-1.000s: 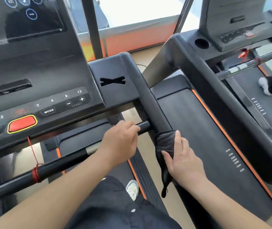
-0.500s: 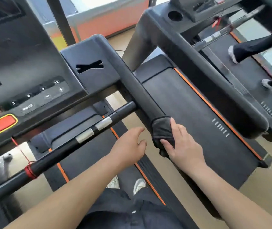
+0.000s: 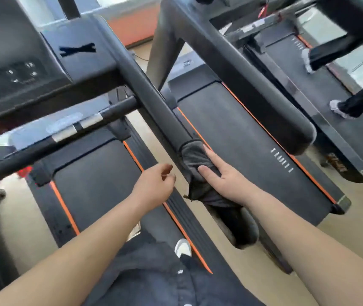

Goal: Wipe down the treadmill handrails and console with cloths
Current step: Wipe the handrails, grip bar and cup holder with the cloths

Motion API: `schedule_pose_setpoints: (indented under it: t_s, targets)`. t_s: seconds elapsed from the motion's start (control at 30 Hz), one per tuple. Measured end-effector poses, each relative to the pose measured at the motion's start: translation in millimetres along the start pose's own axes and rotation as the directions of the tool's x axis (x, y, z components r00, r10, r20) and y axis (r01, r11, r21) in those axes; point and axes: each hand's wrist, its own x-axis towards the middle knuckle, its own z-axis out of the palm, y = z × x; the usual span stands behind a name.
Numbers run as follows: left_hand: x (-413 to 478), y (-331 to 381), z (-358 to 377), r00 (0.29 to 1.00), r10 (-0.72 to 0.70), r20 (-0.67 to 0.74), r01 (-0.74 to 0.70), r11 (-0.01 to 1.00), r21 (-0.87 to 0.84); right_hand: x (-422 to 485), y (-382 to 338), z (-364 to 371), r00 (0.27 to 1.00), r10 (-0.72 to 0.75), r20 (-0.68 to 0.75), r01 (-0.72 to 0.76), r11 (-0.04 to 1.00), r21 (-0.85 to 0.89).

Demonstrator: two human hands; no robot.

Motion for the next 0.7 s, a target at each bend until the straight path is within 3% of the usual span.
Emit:
schedule_pose_setpoints:
  t_s: [0.1,0.2,0.27,0.37,0.5,0.6,0.7]
  targets:
    - [-22.5,4.1,29.7,0.999,-0.001,0.044,0.001,1.0,-0.004,-59.0,41.8,-0.9,1.0,-0.008,0.019,0.008,1.0,0.006]
    - [-37.4,8.1,51.3,0.999,0.004,0.054,-0.004,1.0,0.002,-58.3,46.6,-2.8,0.999,-0.015,0.035,0.015,1.0,-0.006]
    - [-45.2,13.8,56.6,0.999,0.017,0.044,-0.016,1.0,-0.022,-35.5,33.5,0.1,0.999,-0.007,0.034,0.01,0.996,-0.091]
    - [-56.5,20.6,55.3,1.0,0.028,0.013,-0.027,0.998,-0.063,-19.8,21.6,17.6,0.997,0.01,-0.08,-0.028,0.973,-0.23]
    - [-62.2,21.8,53.4,1.0,-0.005,-0.006,0.005,0.997,-0.077,-78.3,41.8,25.6,0.983,-0.082,-0.163,0.022,0.94,-0.341]
    - [-60.5,19.0,53.8,1.0,-0.026,-0.004,0.026,0.995,-0.097,-114.6,62.6,23.9,0.982,-0.068,-0.178,0.0,0.934,-0.356]
    - [-58.2,15.2,49.1,0.999,-0.036,-0.009,0.035,0.99,-0.136,-112.6,57.9,28.7,0.977,-0.071,-0.2,-0.042,0.858,-0.513]
